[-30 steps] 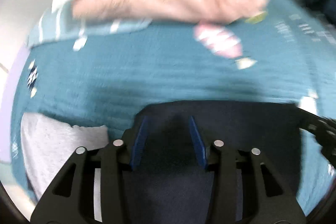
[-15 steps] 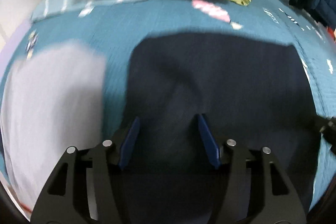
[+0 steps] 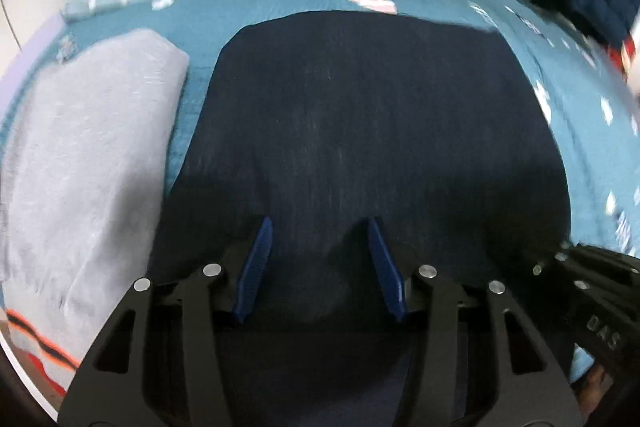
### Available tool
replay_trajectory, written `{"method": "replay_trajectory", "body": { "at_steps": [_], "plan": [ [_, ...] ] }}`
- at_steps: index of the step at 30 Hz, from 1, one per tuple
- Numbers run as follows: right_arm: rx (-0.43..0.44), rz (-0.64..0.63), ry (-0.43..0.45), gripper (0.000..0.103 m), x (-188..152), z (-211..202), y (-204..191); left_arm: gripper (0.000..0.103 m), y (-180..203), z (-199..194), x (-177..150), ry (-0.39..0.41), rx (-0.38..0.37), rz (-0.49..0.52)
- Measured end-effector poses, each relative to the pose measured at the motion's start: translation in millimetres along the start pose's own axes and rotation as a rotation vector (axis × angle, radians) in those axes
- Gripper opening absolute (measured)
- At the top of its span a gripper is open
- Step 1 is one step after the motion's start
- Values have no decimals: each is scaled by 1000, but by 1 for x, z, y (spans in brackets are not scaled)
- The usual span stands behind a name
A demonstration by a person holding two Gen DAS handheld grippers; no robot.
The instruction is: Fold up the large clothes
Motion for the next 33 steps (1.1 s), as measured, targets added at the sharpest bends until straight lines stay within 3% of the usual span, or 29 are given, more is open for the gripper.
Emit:
{"method": "replay_trajectory", "body": {
  "at_steps": [4,6,8,11,13,14,15,16,17,18,20,22,25,27,30,33],
  "plan": [
    [4,7,-47,0,-52,-23,7,50,4,-14,-37,-20,62,86],
    [-19,-3,-64,0,-69,-34,9,51,-6,-20,-56,-54,52,60],
    [-35,-15,-73,0,-79,-44,9,54,-15,-23,-73,-87,24,34],
    [-19,-4,-115,0,-87,-63,6,56,-27,-32,-86,-125,51,21],
    [9,-53,-130,6,-89,-76,-1,56,-33,-47,-85,-108,41,25],
    [14,-60,-129,8,-85,-83,1,57,-33,-56,-82,-81,6,27],
    [15,-47,-121,21,-76,-88,6,63,-32,-64,-80,-71,-25,31],
    [11,-29,-109,34,-67,-90,12,78,-32,-67,-75,-62,-57,37],
    [-8,5,-81,60,-53,-93,21,84,-33,-69,-67,-46,-76,37],
    [-7,30,-56,70,-38,-94,27,85,-34,-70,-61,-35,-86,35],
    [56,26,-74,71,-20,-84,28,91,-37,-68,-43,-30,-116,21],
    [53,37,-109,71,-4,-66,34,95,-42,-60,-26,-30,-164,12],
    [85,52,-137,71,14,-42,33,95,-53,-36,-11,-106,-187,-34],
    [108,41,-132,72,25,-28,31,95,-48,-18,-2,-163,-269,-40],
    [164,81,-129,80,40,-11,31,95,-57,13,7,-221,-291,-82],
    [268,192,-118,87,52,3,36,98,-54,26,17,-249,-407,-121]
  ]
}}
Point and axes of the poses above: each gripper's, at about its wrist camera, not at the fingertips, and z roughly the way its jaws point, y to its right, x to its top, the point moved 10 cm from there along z, roughly the way its jaws point, and after that the axes turned 9 degrees about -y, right-handed, at the moved point
